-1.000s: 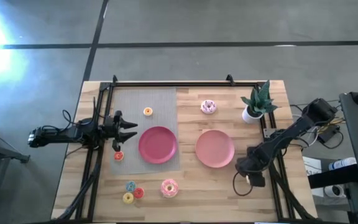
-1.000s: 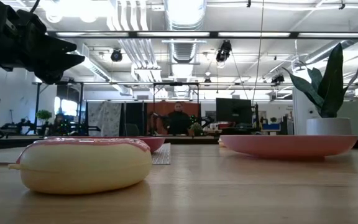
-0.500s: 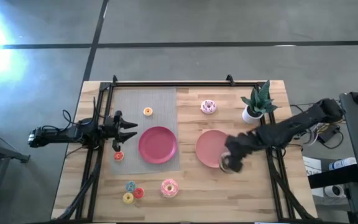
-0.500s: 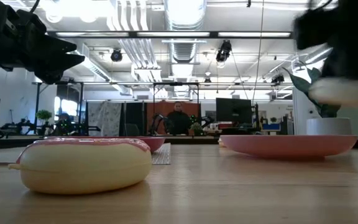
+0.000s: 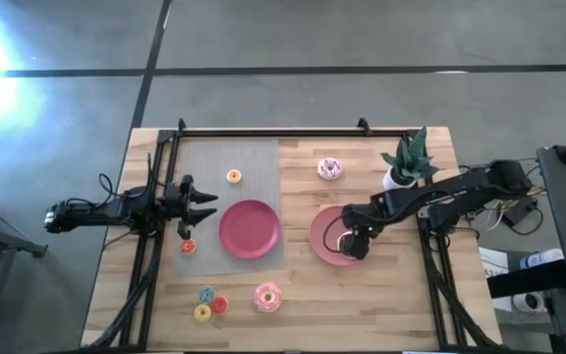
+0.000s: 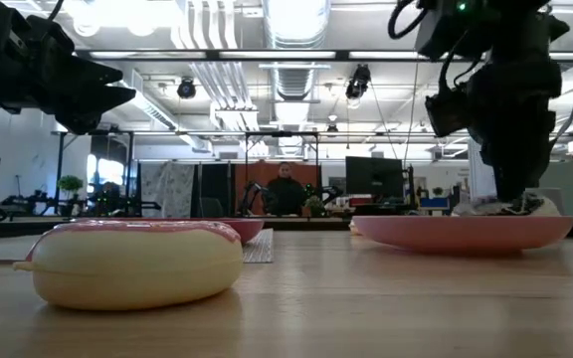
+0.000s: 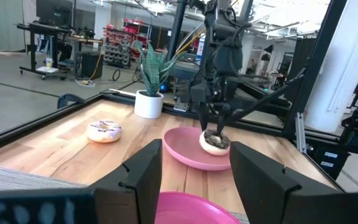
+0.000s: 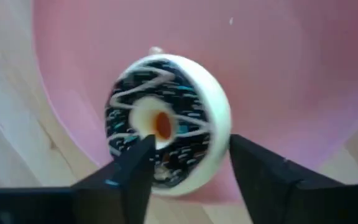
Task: Pick & Place donuts
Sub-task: Put the large black donut on the light pink plate, then put the large pink donut on the light pink plate
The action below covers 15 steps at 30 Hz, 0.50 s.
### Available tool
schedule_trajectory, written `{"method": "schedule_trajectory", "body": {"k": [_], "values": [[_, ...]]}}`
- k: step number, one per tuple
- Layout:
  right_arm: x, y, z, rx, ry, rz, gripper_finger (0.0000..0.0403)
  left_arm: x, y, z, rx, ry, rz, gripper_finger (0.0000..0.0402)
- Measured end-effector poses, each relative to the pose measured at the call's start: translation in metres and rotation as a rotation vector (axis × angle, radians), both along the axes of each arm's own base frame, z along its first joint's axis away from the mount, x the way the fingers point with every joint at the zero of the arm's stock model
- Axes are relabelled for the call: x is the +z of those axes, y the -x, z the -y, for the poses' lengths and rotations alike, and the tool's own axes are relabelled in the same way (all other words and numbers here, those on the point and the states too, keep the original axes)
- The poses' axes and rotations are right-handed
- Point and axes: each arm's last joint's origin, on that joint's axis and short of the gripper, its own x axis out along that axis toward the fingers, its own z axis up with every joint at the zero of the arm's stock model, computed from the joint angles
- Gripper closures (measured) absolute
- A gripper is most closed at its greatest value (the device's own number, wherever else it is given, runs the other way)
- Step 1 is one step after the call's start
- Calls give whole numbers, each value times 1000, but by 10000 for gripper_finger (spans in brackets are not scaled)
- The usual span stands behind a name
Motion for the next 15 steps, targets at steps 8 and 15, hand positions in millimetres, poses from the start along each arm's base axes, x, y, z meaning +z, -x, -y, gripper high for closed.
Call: {"method": "schedule_trajectory", "body": {"k": [8,15], "values": [[43,9,4,-162,73,114,134,0,0,0,-1,13,2,239],[70,6,3,-224,97,204,131,5,0,1,-84,732,107,239]]}}
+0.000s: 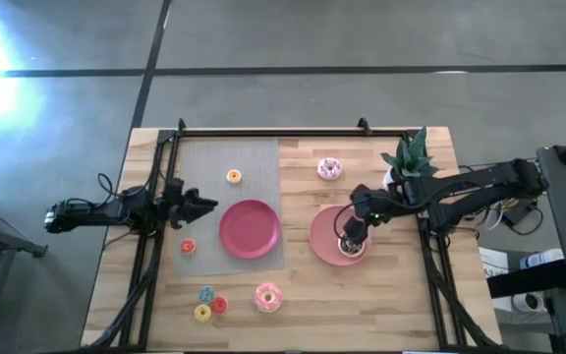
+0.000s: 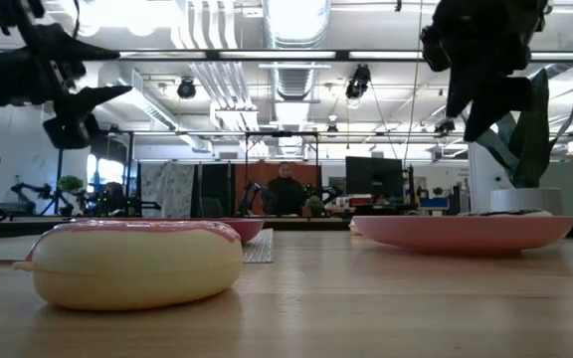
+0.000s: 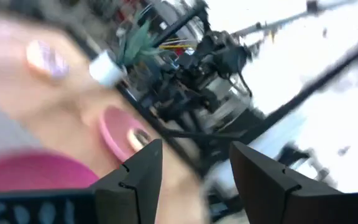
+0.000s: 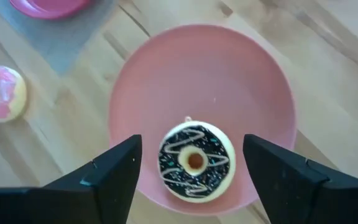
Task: Pick & Place donuts
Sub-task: Put the large pink donut on the light pink plate
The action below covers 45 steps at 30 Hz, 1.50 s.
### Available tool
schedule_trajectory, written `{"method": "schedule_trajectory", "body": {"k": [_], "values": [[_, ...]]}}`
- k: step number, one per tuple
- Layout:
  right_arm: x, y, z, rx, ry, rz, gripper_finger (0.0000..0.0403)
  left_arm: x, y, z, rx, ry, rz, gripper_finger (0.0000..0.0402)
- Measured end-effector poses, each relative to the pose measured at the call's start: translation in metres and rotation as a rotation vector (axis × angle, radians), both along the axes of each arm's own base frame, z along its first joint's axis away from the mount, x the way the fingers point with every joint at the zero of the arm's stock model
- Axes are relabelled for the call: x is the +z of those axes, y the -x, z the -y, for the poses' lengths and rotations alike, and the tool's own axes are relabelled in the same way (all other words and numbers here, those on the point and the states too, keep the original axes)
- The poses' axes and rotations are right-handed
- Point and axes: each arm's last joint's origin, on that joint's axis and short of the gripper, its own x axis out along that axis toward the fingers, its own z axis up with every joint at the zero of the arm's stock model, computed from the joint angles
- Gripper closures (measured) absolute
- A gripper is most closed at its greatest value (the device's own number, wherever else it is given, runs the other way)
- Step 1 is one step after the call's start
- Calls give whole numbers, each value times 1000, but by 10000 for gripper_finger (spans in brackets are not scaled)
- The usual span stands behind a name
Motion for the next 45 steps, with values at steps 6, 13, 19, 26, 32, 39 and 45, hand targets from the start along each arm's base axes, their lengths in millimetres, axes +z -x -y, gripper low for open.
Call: {"method": "schedule_trajectory", "body": {"k": [6,13,19,26,32,39,45], "values": [[-8,-10,-1,7,8,-46,132,3,1,-6,192,197,56,239],[-16,-20,-3,56,22,-91,141,38,-1,0,81,265,145,239],[-20,-21,-3,86,31,-109,151,91,-26,13,-30,50,54,239],[-18,-19,-3,142,36,-106,161,88,-100,56,-208,-143,-463,239],[-15,-15,-4,173,46,-103,168,87,-143,102,-280,-302,-770,239],[-12,-11,-4,267,90,-111,166,83,-174,140,-357,-408,-862,239],[-12,-11,-4,334,121,-109,166,61,-196,157,-434,-505,-872,239]]}}
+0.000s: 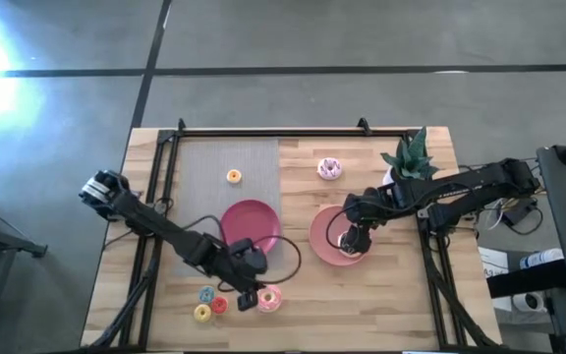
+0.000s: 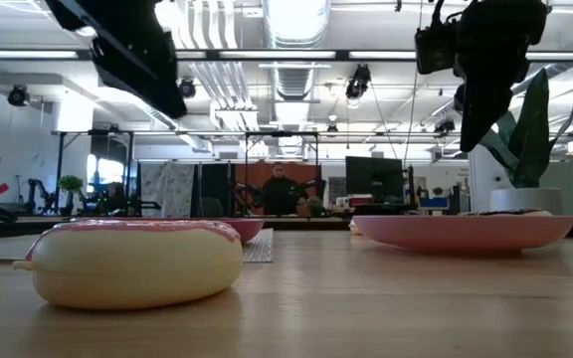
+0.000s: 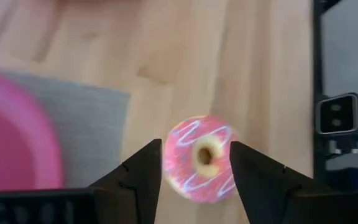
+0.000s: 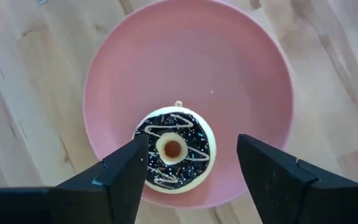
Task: Pick & Place donuts
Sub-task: Put the large pink donut on the light pink plate
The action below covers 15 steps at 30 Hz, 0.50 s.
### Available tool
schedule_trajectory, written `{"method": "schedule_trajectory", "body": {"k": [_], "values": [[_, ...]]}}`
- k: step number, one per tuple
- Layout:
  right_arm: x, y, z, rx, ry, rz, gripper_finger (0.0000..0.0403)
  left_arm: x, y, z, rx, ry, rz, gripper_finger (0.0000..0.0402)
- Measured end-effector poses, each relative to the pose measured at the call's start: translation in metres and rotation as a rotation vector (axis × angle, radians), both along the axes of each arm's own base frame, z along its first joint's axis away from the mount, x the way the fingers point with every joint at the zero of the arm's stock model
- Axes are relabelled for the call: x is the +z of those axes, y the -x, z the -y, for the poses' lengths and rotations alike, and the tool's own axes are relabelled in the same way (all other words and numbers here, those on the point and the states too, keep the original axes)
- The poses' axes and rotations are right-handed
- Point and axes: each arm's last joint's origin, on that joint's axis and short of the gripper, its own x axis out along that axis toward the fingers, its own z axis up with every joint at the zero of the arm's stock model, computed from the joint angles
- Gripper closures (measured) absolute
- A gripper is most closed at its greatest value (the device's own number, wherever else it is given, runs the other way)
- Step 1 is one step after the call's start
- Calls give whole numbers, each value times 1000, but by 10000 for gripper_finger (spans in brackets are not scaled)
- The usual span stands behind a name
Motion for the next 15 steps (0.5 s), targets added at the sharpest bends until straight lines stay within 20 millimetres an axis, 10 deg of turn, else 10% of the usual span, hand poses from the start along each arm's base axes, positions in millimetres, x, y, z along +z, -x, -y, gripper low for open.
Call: {"method": "schedule_trajectory", "body": {"k": [15], "values": [[-1,1,0,77,27,-6,172,-50,-30,14,-117,4,-129,239]]}}
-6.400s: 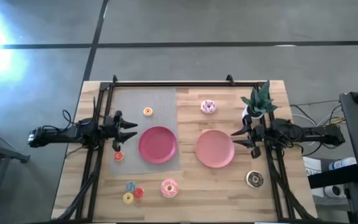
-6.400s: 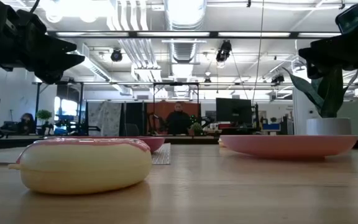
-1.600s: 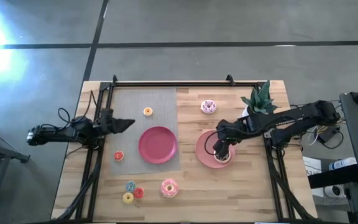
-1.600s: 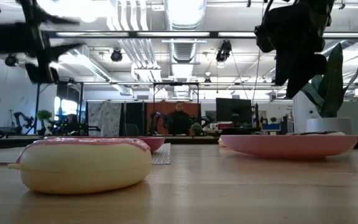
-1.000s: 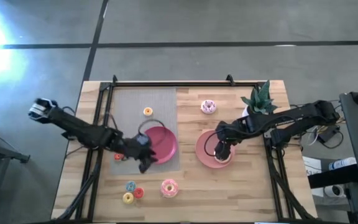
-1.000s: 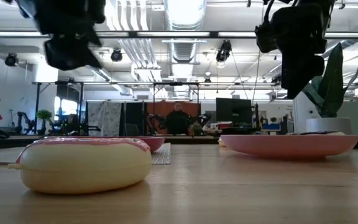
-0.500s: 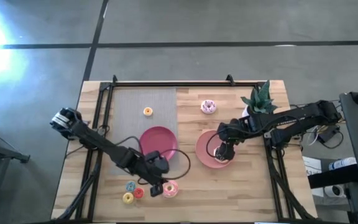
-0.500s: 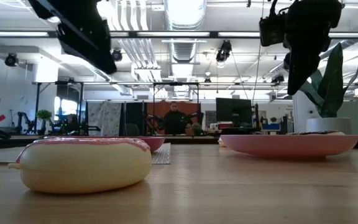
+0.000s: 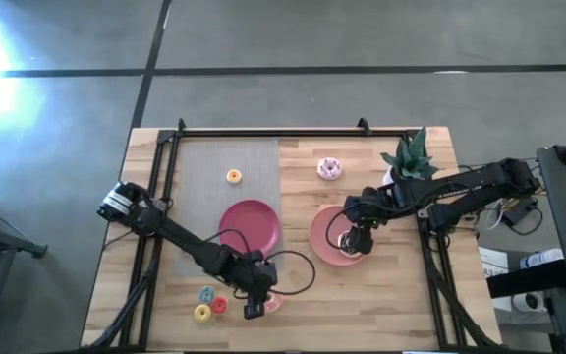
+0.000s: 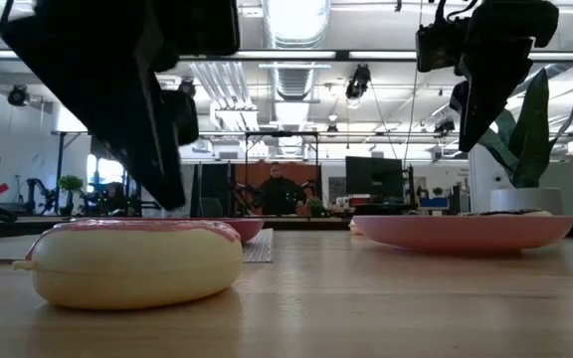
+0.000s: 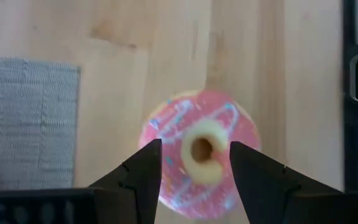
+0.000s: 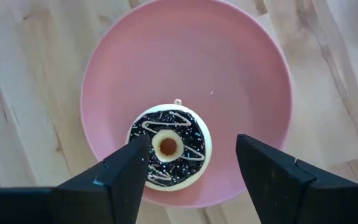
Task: Pick & Place donuts
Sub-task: Put the large pink donut on the light pink plate
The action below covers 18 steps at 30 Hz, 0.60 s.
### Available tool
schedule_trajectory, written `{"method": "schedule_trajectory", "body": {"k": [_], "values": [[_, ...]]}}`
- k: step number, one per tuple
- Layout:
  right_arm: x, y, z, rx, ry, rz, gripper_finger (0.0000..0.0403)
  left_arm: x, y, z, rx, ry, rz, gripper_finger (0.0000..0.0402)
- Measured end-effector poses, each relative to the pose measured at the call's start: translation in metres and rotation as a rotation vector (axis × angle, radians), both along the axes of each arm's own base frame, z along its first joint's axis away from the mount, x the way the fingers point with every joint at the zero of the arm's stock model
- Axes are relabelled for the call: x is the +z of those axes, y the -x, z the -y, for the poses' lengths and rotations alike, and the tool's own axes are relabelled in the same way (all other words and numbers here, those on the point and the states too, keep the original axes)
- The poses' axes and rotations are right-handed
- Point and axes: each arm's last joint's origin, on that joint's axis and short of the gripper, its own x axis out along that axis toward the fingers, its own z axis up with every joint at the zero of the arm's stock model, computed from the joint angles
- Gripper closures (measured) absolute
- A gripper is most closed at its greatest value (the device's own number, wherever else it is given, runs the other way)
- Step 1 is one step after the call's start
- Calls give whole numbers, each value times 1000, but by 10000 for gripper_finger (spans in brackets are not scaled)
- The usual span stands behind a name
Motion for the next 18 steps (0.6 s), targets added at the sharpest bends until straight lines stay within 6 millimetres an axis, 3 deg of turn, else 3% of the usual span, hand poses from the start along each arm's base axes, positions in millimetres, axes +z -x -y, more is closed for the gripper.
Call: {"method": "schedule_trajectory", "body": {"k": [5,11,18], "values": [[0,0,0,7,3,0,172,-10,-2,0,18,-39,-50,239],[0,0,0,16,6,-1,175,-7,-2,-2,26,-96,-27,239],[-1,0,0,23,9,-1,176,-26,-9,-2,-5,-128,-35,239]]}}
